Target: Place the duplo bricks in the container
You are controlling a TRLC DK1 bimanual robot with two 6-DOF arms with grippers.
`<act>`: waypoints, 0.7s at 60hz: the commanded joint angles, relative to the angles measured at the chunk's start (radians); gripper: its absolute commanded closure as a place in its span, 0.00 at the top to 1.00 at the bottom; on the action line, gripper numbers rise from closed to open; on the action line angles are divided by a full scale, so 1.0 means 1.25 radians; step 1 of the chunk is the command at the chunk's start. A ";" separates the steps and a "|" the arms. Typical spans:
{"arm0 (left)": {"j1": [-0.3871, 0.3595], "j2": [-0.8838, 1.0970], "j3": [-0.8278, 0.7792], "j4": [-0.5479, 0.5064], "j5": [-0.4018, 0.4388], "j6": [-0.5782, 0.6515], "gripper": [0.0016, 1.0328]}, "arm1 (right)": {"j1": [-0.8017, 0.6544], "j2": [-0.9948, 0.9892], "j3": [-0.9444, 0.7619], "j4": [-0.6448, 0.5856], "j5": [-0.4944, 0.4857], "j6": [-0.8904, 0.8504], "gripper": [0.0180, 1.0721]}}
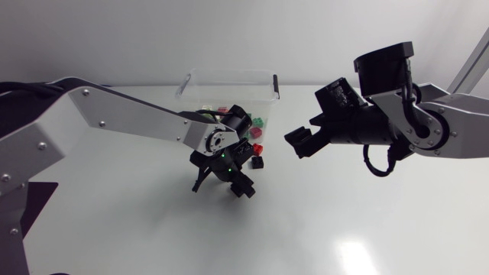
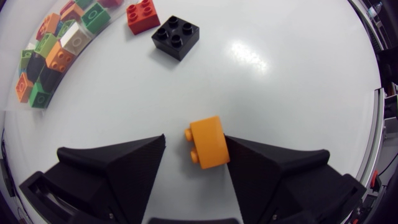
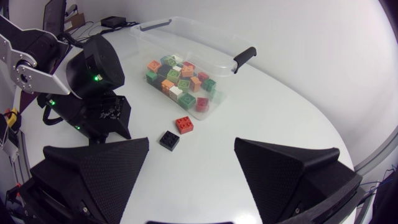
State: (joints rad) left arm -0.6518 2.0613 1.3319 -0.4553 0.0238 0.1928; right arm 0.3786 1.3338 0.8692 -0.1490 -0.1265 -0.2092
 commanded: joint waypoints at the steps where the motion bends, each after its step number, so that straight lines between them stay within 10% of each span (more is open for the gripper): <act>1: -0.009 0.026 0.022 -0.010 -0.002 -0.021 0.40 | 0.001 0.037 -0.011 0.010 -0.003 -0.006 0.94; 18: 0.012 -0.029 -0.030 -0.004 0.017 0.004 0.15 | 0.096 0.237 0.067 0.010 0.109 0.086 0.94; 42: 0.102 -0.211 -0.146 -0.005 0.031 0.074 0.11 | 0.133 0.461 0.241 -0.026 0.153 0.197 0.89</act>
State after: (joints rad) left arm -0.5465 1.8542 1.1847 -0.4549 0.0547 0.2569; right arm 0.5358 1.8477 1.1133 -0.1555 0.0513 -0.0200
